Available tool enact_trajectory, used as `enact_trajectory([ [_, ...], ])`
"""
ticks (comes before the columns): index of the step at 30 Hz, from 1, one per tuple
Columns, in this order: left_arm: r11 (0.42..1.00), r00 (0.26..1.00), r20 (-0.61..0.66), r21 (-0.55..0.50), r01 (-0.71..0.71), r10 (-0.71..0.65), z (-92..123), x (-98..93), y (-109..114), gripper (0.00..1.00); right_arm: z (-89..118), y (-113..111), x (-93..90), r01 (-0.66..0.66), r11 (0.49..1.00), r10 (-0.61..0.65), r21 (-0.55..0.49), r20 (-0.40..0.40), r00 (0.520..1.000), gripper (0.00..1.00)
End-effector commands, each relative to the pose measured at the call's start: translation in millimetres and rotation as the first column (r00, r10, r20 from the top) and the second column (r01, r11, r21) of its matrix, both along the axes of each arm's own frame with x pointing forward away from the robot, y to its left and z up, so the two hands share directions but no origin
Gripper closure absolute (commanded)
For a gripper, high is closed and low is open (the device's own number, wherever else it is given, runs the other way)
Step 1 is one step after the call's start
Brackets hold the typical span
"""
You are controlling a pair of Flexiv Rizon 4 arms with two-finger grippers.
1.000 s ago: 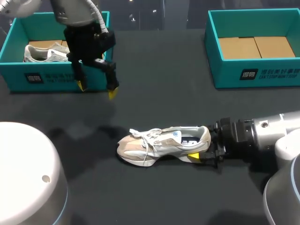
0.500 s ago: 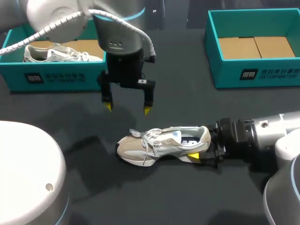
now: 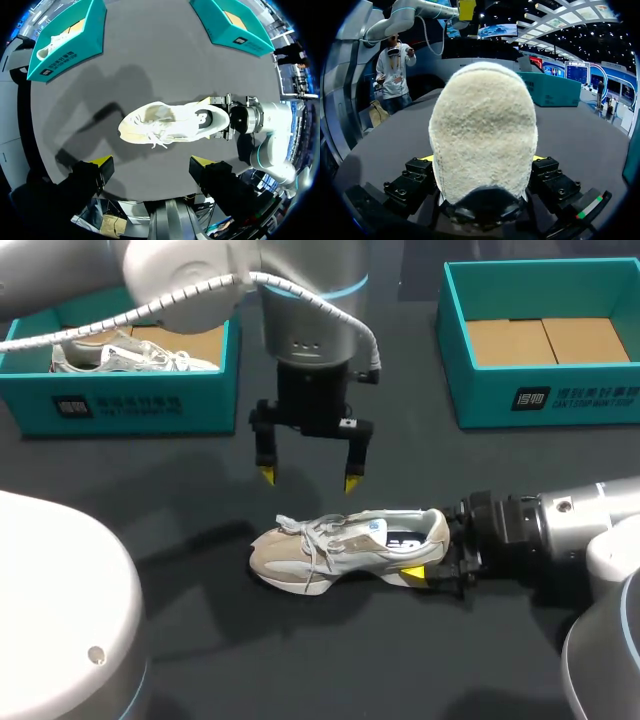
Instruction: Take the shoe out of the shoebox, open the shoe tongue, remove and reinsert the insole, then place the shoe into the shoebox
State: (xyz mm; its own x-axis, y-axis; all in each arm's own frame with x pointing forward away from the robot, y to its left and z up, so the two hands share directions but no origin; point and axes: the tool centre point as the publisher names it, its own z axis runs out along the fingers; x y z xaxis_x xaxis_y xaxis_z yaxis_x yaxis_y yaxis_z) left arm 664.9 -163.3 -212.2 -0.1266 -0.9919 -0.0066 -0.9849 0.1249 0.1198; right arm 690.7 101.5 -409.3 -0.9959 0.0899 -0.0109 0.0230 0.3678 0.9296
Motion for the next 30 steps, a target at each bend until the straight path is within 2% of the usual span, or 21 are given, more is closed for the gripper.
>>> enact_trajectory([
  [1,1.000,1.000,-0.010,-0.013,-0.016,0.016,-7,0.7,-7,0.00,1,2,-0.9,0.001,1.000,-0.001,-0.004,-0.001,1.000,1.00],
  [7,0.998,0.998,0.026,0.003,-0.065,0.065,-25,0.1,-28,0.00,1,2,-0.9,0.001,1.000,-0.001,-0.004,-0.001,1.000,1.00],
  [17,0.989,0.989,0.038,0.030,-0.142,0.140,-55,9.8,-51,0.00,1,2,-0.9,0.001,1.000,-0.001,-0.004,-0.001,1.000,1.00],
  [30,0.986,0.991,0.058,0.105,-0.128,0.122,-79,9.8,-78,0.00,1,2,-0.9,0.001,1.000,-0.001,-0.004,-0.001,1.000,1.00],
])
